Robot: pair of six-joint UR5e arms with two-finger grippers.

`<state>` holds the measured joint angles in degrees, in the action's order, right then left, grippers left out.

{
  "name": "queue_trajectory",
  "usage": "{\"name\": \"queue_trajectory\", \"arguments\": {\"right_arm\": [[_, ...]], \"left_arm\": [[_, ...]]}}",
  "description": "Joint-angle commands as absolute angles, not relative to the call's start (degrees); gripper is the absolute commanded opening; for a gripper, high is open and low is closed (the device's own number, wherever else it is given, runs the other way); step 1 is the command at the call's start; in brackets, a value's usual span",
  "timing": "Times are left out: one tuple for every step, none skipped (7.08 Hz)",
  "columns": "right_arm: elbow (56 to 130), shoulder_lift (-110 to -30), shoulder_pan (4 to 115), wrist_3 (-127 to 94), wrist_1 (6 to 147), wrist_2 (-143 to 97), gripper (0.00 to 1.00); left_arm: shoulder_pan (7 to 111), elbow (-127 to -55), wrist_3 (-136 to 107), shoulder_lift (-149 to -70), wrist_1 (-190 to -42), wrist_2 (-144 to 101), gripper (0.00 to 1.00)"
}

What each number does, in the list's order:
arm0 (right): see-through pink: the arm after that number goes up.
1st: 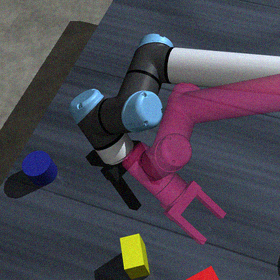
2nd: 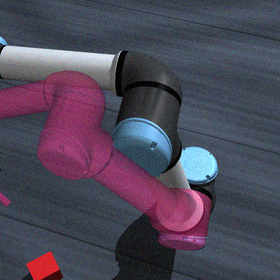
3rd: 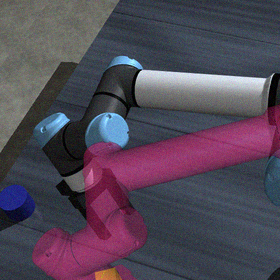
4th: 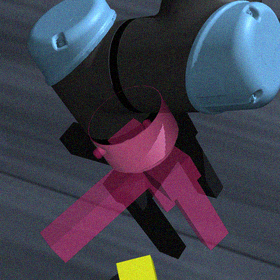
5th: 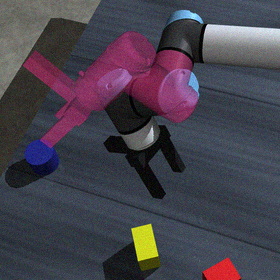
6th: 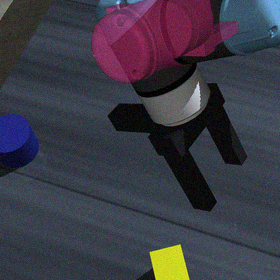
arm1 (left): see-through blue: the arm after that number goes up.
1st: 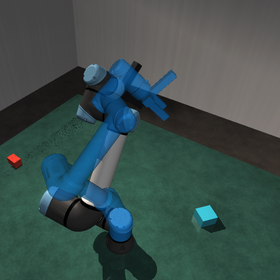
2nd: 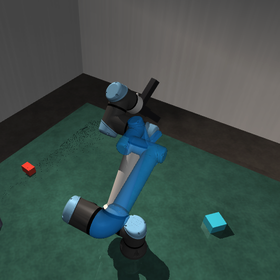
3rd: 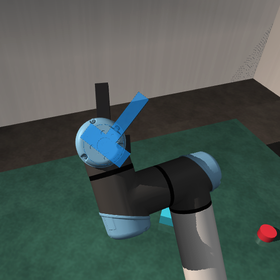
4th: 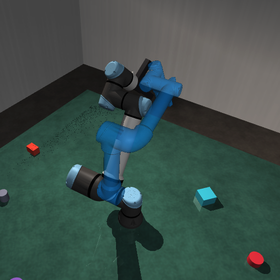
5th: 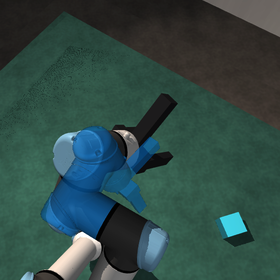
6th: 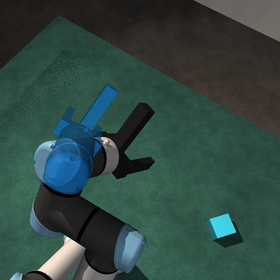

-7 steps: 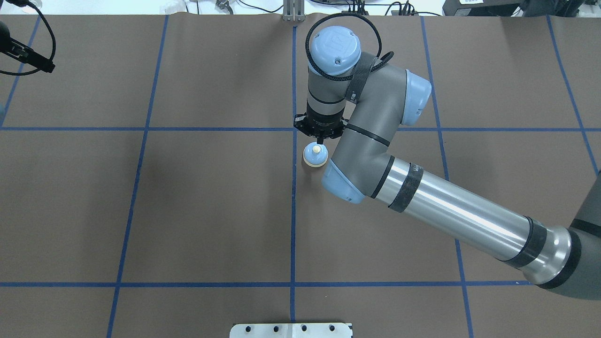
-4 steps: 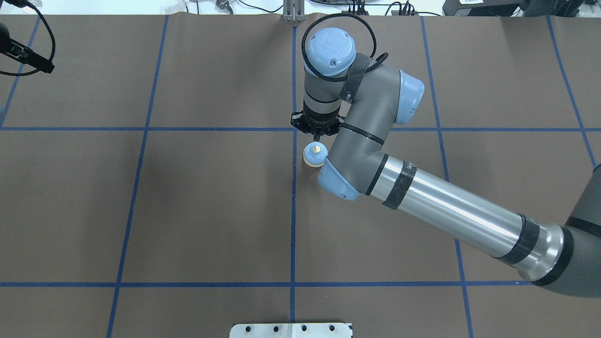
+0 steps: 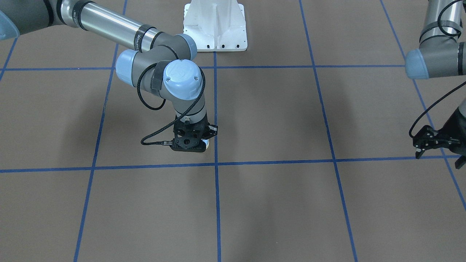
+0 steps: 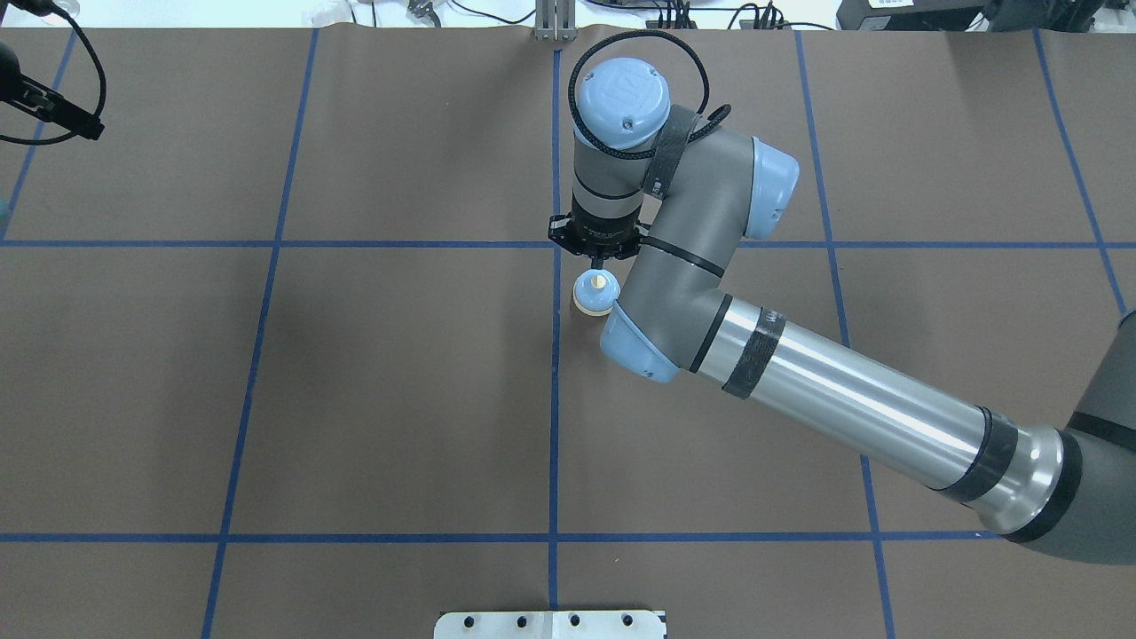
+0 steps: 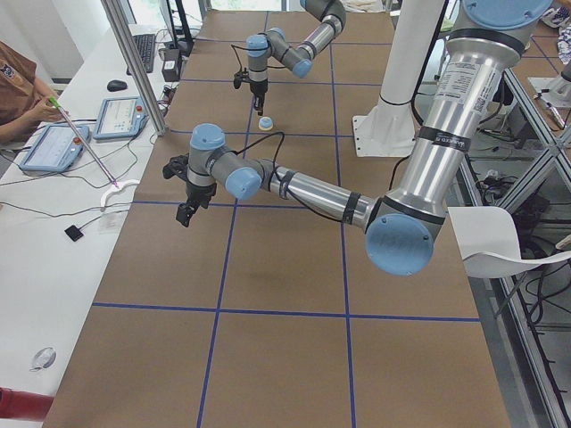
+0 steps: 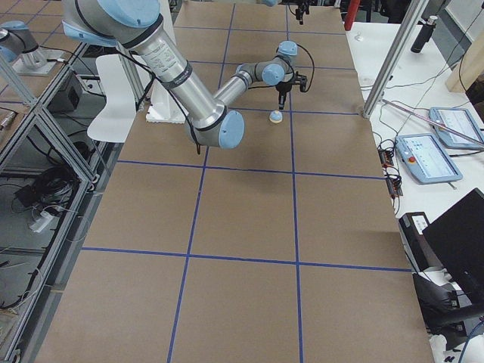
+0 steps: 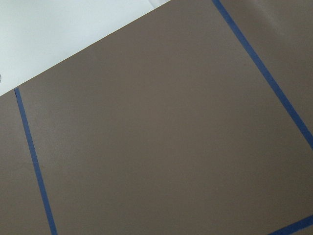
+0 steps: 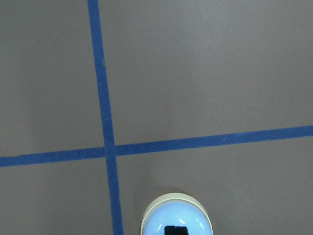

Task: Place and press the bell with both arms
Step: 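Press down on the bell's top button with the right gripper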

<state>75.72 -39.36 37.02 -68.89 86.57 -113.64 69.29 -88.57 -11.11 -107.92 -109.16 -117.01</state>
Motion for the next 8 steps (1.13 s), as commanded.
{"name": "queue_trajectory", "arguments": {"right_arm": [[75.67, -39.64, 36.65, -68.99, 86.57, -113.56, 0.00], [75.24, -40.25, 35.95, -68.99, 86.49, -113.29, 0.00], [74.63, -40.60, 35.77, -68.99, 85.44, -111.99, 0.00], [74.18, -40.52, 35.77, -68.99, 85.26, -111.89, 0.00], [74.18, -40.26, 35.77, -69.17, 85.25, -111.97, 0.00], [74.27, -40.08, 35.86, -69.17, 85.17, -111.97, 0.00], [75.57, -39.47, 37.43, -69.17, 85.51, -113.19, 0.00], [76.80, -38.77, 39.09, -69.34, 85.78, -114.07, 0.00]], "left_arm": [[69.26, -88.68, -11.34, -107.93, -109.16, -116.98, 1.00], [69.26, -89.12, -11.42, -108.02, -109.16, -117.07, 1.00], [69.34, -89.21, -11.43, -107.93, -109.16, -117.07, 1.00], [69.35, -89.21, -11.43, -108.02, -109.16, -117.07, 1.00], [69.35, -89.21, -11.43, -108.02, -109.16, -117.07, 1.00], [69.43, -89.21, -11.43, -108.02, -108.90, -117.07, 1.00], [69.43, -89.64, -11.43, -108.28, -107.85, -117.07, 1.00], [69.43, -89.91, -11.43, -108.19, -107.75, -117.07, 1.00]]}}
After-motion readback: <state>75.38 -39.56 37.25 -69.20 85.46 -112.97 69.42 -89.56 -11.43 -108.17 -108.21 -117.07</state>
